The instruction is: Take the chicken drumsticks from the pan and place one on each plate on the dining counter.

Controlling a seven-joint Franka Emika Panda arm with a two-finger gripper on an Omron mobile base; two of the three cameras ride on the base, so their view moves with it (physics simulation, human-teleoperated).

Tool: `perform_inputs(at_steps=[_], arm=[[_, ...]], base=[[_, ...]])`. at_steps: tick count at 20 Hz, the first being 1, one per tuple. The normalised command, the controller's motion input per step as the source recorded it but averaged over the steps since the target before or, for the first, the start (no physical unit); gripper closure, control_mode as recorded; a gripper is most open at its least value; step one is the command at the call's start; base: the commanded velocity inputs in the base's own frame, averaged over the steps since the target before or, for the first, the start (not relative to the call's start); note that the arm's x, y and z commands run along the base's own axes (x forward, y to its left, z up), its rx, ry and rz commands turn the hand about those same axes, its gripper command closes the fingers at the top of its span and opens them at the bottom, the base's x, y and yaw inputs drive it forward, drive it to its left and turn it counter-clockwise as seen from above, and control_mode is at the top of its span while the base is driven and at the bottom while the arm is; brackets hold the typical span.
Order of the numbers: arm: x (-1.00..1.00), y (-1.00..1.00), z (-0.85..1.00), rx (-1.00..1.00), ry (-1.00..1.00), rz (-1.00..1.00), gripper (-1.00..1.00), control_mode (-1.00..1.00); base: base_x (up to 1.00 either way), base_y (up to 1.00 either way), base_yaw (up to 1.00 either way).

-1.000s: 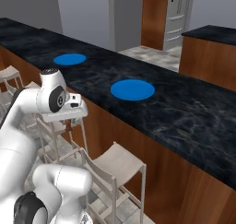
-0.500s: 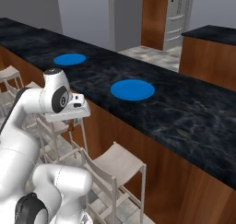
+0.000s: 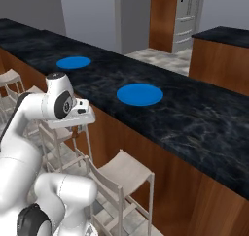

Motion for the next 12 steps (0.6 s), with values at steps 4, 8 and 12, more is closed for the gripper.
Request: perform_inputs(at_steps=[4, 8, 12], arm=[[0.0, 0.0, 0.0, 0.0, 0.0, 0.0, 1.0, 1.0], [-0.24, 0.12, 0.12, -0.03, -0.11, -0.01, 1.0, -1.0], [-0.4, 0.11, 0.4, -0.03, -0.25, -0.02, 1.0, -1.0]], base=[[-0.06, 0.0, 0.0], [-0.06, 0.0, 0.0], [0.0, 0.0, 0.0]])
